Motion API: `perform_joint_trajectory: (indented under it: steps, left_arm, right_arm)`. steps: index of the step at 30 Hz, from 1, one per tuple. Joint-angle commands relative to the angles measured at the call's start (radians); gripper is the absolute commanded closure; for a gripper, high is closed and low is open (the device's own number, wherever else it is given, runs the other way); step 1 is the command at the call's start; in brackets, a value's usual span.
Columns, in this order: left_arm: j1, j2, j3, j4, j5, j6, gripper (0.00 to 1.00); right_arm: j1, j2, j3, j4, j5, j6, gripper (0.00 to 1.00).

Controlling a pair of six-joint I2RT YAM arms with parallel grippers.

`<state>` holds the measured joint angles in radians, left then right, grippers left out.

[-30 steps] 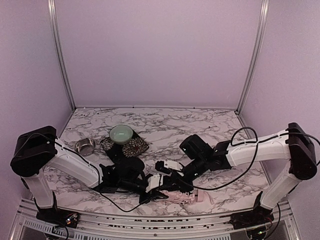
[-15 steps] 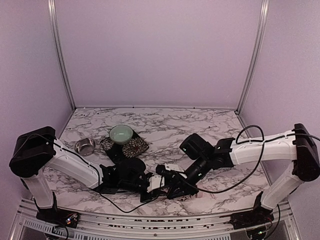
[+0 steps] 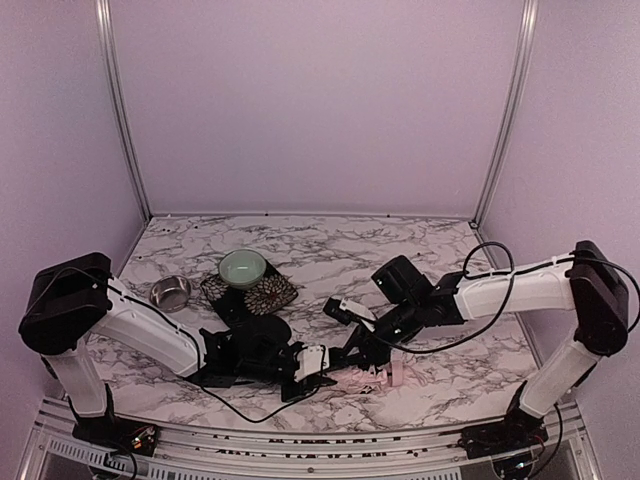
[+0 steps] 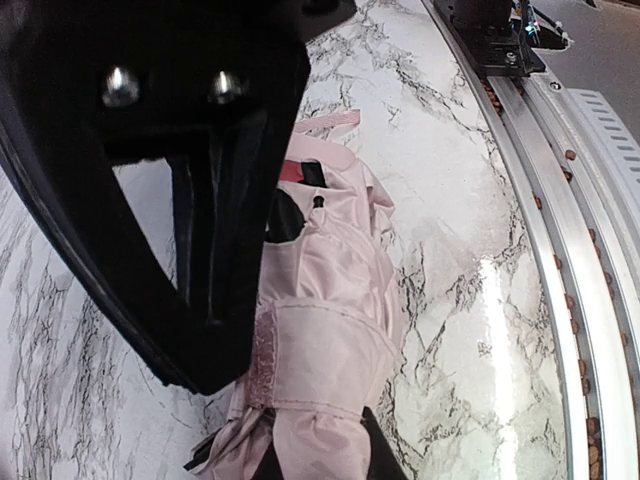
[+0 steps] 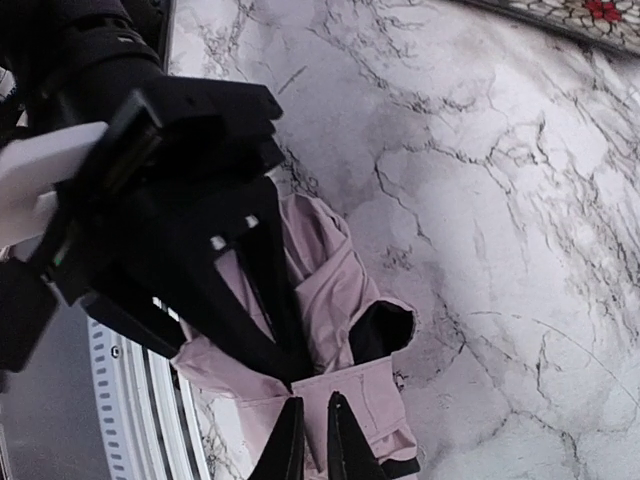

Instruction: Put away the umbrella

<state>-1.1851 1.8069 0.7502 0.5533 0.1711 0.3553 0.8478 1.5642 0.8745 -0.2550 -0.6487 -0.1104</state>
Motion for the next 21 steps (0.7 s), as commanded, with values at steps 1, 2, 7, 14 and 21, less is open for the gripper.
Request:
perform_joint_trajectory:
  steps: [1,2,7,14,21]
  left_arm:
    - [0.01,0.081,-0.078,-0.33,-0.107,0.008,1.0]
    - [0.01,0.083,-0.078,-0.331,-0.107,0.008,1.0]
    - [0.01,0.097,-0.073,-0.333,-0.12,0.008,1.0]
    - [0.01,0.088,-0.073,-0.343,-0.138,0.02,1.0]
    - [0.014,0.01,-0.048,-0.374,-0.105,0.032,0.77]
  right_arm:
    - [0.04,0.042,0.048,0.026,0.052,0.001,0.92]
    - [0.058,0.048,0.051,0.005,0.057,-0.018,0.93]
    - [0.125,0.046,0.025,-0.066,0.054,-0.05,0.96]
    - [0.136,-0.045,0.031,-0.136,0.082,-0.049,0.96]
    - [0.104,-0.117,0.098,-0.191,0.242,-0.072,0.86]
